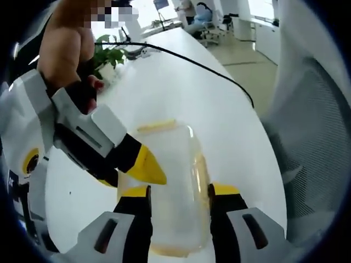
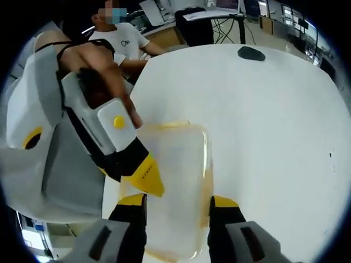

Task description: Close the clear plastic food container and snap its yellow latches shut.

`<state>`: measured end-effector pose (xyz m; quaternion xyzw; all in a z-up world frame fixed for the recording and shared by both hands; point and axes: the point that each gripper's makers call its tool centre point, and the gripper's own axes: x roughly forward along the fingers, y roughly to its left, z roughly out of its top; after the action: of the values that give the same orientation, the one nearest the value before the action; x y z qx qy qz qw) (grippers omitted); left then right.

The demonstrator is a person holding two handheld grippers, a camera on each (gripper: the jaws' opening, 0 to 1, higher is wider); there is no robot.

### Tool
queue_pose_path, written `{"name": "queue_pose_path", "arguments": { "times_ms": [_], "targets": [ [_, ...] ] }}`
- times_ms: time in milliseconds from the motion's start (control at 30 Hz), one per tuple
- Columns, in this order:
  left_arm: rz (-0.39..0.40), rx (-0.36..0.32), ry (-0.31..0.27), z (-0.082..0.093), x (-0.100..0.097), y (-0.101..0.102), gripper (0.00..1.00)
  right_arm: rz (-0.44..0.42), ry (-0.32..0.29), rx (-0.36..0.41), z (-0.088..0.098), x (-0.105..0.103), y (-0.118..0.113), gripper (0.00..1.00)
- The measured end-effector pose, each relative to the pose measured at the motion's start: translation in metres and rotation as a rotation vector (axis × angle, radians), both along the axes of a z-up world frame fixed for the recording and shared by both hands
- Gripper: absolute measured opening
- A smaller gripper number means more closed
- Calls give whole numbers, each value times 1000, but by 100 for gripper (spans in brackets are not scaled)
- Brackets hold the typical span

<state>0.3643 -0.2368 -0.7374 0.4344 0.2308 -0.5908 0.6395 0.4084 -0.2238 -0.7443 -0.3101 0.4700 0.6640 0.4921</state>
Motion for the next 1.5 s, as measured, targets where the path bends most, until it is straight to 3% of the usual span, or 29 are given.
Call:
{"name": "queue_pose_path", "arguments": {
  "times_ms": [167, 200, 233, 300, 400, 767, 833, 933, 1267, 1333, 1400, 1500],
  "targets": [
    [16, -19, -62, -2, 0, 1, 37, 6, -29, -20, 1, 0, 2, 42],
    [11, -18, -82, -2, 0, 0, 37, 11, -36, -25, 1, 0, 3, 42],
    [53, -14, -139, -2, 9, 2, 36, 10, -39, -27, 0, 0, 2, 42],
    [44, -11, -118, -13, 6, -5, 36, 9, -46, -31, 1, 1, 3, 42],
    [53, -20, -82, -8, 9, 1, 36, 13, -56, -34, 1, 2, 3, 42],
    [62, -26, -66, -3, 5, -1, 37, -10, -80, -6, 4, 3, 0, 43],
    [75, -46, -40, 0, 5, -1, 38, -14, -89, -1, 6, 1, 0, 43],
    [168, -136, 91, 8, 5, -5, 37, -20, -114, 14, 7, 2, 1, 43],
    [130, -132, 99, 9, 6, -5, 40, -35, -203, 38, 12, 1, 0, 43],
    [131, -136, 114, 10, 5, -5, 43, -32, -241, 54, 13, 5, 0, 47],
    [141, -145, 128, 13, 6, -4, 46, -33, -245, 52, 13, 3, -3, 53],
    [153, -157, 124, 19, 12, 1, 48, -39, -245, 64, 16, -1, -6, 52]
  ]
}}
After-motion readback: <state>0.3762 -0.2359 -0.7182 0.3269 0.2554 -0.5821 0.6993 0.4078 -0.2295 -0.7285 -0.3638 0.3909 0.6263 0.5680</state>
